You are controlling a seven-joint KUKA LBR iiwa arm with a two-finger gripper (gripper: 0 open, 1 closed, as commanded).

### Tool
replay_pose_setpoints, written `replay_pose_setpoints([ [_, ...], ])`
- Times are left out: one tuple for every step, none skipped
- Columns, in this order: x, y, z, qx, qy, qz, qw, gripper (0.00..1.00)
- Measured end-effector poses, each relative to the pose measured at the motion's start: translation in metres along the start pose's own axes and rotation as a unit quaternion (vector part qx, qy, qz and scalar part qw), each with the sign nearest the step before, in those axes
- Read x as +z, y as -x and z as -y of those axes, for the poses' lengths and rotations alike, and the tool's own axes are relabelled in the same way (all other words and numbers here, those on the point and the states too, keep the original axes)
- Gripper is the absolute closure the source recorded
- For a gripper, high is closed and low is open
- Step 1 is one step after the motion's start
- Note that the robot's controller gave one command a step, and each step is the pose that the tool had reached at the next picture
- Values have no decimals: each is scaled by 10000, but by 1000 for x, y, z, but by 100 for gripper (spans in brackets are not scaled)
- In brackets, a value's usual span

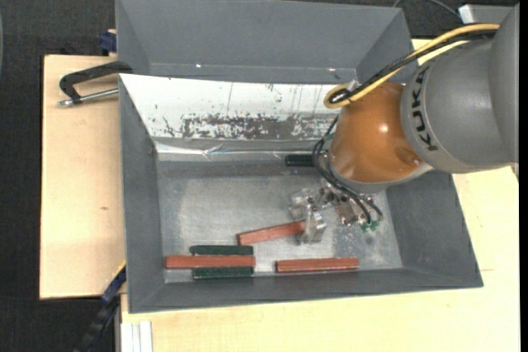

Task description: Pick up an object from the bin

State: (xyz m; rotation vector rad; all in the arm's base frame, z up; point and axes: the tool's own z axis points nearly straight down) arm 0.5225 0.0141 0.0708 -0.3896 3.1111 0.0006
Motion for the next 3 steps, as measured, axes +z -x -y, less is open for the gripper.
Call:
replay_pose_setpoints([
  [0, 0, 0, -2, 0, 0, 10000, 100],
  [-50, 13, -23, 43, 7, -38, 10000, 100],
  [-166, 14, -13, 276, 1, -3, 9996, 100],
])
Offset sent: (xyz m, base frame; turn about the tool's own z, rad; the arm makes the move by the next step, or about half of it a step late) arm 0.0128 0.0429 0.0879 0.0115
